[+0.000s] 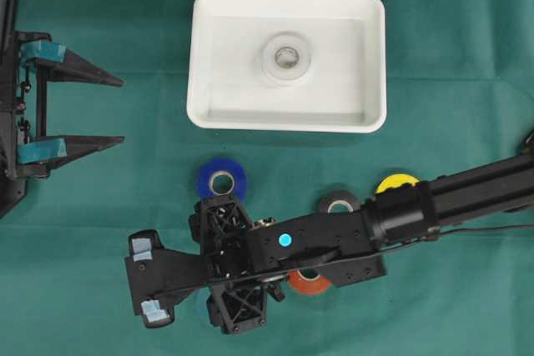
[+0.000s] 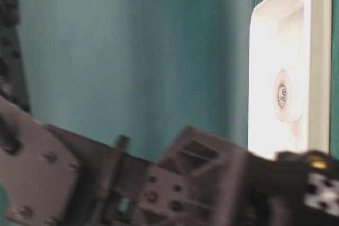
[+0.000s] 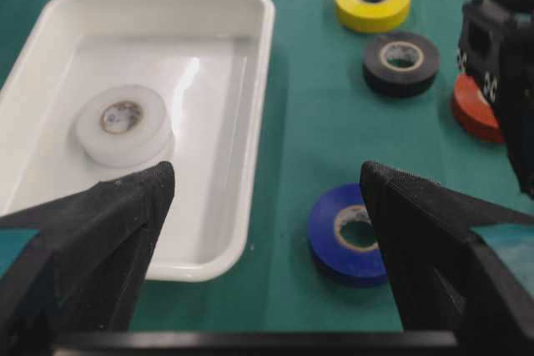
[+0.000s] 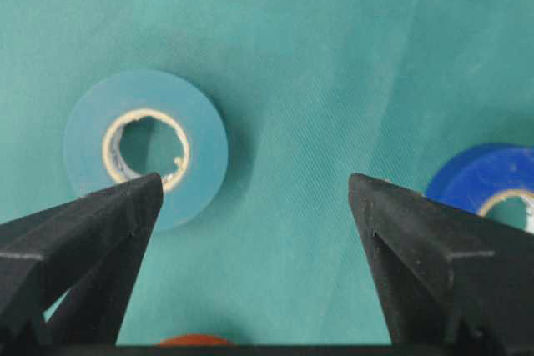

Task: Pick up the tape from a random location and place it into the white case.
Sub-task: 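Lower the right gripper fingers toward the teal roll's core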

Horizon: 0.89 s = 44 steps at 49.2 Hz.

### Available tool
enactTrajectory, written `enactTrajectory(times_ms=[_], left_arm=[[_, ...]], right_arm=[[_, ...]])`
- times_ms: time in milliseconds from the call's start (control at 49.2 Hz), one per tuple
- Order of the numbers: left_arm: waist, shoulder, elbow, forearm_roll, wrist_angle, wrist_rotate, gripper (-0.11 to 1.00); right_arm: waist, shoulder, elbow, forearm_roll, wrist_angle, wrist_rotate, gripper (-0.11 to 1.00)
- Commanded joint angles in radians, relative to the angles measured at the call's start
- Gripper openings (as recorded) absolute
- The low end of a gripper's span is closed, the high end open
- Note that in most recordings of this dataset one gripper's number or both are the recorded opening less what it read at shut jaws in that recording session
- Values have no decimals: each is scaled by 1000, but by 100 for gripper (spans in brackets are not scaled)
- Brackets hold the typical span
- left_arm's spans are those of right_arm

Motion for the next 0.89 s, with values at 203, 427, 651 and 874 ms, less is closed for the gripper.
enactTrajectory(times_ms=[203, 427, 651, 874], left_arm=[[3, 5, -11, -2, 8, 2, 98], [2, 5, -11, -2, 9, 2, 98], [2, 5, -11, -2, 9, 2, 98], [3, 5, -11, -2, 9, 2, 98]], right_arm=[[9, 26, 17, 0, -83, 25, 91], [15, 51, 49, 0, -109, 57, 91], [15, 71, 72, 2, -173, 66, 91], [15, 97, 75, 2, -176, 75, 91]])
